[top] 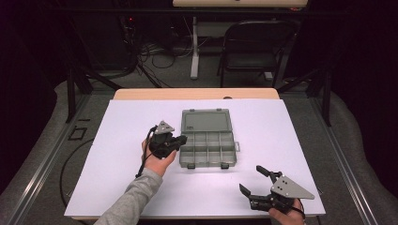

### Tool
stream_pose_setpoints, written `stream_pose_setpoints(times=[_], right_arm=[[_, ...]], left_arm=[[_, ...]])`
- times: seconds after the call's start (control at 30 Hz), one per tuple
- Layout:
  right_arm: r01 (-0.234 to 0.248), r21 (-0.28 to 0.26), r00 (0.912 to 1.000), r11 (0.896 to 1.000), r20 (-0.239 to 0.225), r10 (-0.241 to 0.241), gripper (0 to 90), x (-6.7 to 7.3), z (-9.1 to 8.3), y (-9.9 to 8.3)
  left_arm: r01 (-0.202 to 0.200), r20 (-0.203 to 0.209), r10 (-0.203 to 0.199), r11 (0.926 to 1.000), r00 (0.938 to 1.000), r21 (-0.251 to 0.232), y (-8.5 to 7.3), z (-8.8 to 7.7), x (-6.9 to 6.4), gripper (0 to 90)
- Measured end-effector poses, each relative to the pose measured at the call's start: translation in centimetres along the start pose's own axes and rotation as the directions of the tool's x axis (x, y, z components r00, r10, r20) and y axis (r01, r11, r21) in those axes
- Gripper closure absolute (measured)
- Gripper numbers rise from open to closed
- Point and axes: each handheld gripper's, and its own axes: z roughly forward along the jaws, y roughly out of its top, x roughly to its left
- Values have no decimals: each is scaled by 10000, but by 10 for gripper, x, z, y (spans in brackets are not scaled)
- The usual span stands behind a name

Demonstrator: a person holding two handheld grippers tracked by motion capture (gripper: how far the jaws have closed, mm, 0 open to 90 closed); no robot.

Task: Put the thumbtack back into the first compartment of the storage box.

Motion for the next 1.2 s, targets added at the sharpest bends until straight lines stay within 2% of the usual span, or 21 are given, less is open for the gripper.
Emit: stream_pose_setpoints(times=[0.27, 0.4, 0.57, 1.03, 1.2], right_arm=[[3, 9, 10000, 10000, -1, -3, 145, 0, 0, 0], [20, 19, 10000, 10000, -15, -20, 145, 0, 0, 0], [39, 21, 10000, 10000, -25, -39, 145, 0, 0, 0], [62, 30, 10000, 10000, -51, -61, 144, 0, 0, 0], [68, 27, 10000, 10000, -66, -68, 145, 0, 0, 0]], left_arm=[[156, -216, -147, 9991, 9997, 406, 2, 24, 4, 852], [195, -384, -169, 9975, 9991, 676, 0, 33, 11, 852], [442, -552, -397, 9955, 9977, 836, -2, 41, 19, 852], [467, -688, -403, 9944, 9968, 952, -4, 48, 22, 842], [484, -578, -434, 9949, 9974, 889, -4, 47, 21, 773]])
